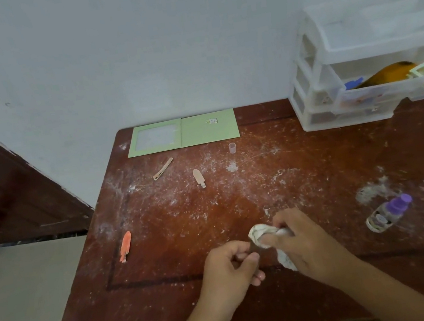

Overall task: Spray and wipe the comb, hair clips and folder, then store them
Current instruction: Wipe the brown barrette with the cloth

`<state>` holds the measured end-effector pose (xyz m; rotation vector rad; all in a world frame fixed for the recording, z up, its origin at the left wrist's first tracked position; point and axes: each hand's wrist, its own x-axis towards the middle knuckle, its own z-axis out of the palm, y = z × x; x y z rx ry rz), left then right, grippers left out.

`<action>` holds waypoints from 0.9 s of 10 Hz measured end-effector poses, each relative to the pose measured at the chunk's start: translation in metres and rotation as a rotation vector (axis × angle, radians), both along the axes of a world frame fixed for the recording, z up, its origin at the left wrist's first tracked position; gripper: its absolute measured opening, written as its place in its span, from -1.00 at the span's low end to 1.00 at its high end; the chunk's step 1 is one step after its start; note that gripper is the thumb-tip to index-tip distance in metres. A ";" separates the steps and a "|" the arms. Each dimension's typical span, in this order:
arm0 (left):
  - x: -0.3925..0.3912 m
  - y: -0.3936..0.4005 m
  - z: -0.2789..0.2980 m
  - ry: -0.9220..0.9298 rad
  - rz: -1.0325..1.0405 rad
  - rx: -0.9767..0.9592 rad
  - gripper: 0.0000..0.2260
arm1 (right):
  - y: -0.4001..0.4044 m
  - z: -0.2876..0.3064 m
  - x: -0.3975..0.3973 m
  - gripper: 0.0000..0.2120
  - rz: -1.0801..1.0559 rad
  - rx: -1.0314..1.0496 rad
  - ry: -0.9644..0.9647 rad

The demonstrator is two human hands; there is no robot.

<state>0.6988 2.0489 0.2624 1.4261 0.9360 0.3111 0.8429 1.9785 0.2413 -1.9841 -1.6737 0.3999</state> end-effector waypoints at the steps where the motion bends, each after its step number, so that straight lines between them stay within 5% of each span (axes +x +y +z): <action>1: -0.001 0.000 0.000 0.004 0.020 -0.020 -0.79 | 0.001 0.001 0.002 -0.87 -0.115 0.037 -0.048; 3: -0.003 0.005 0.001 0.015 0.007 -0.004 -0.74 | -0.004 -0.003 -0.010 -0.78 -0.031 0.076 -0.091; 5: 0.002 0.004 0.004 -0.015 0.006 -0.108 -0.82 | 0.006 0.006 0.021 -0.73 -0.097 0.266 0.149; 7: -0.004 0.011 0.008 -0.077 -0.145 -0.276 -0.75 | -0.004 0.000 0.020 -0.65 0.231 0.227 0.408; 9: -0.005 0.017 0.007 -0.111 -0.215 -0.483 -0.79 | -0.001 0.009 0.022 -0.84 0.230 0.128 0.422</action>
